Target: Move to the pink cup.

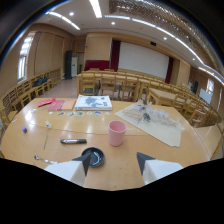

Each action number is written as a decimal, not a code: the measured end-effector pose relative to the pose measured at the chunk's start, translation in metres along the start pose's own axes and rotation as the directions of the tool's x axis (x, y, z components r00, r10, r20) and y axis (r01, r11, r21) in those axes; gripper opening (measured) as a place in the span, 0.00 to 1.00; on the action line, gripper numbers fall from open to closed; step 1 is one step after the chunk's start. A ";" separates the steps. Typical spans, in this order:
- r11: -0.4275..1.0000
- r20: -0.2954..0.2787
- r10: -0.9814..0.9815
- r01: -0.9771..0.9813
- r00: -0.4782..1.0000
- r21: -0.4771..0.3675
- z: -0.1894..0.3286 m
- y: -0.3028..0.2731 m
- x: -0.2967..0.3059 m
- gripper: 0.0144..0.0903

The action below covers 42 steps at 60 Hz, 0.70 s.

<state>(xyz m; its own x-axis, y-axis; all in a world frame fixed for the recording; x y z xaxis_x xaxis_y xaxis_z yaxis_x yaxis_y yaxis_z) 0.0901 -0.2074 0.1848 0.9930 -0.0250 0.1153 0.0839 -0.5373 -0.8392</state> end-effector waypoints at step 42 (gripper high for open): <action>0.984 0.095 0.065 -0.048 0.993 -0.173 0.164 0.013 0.009 0.95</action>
<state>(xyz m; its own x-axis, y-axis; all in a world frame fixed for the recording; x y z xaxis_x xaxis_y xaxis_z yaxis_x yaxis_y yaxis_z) 0.1139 -0.0769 0.0876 0.9998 0.0203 0.0090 0.0204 -0.6731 -0.7393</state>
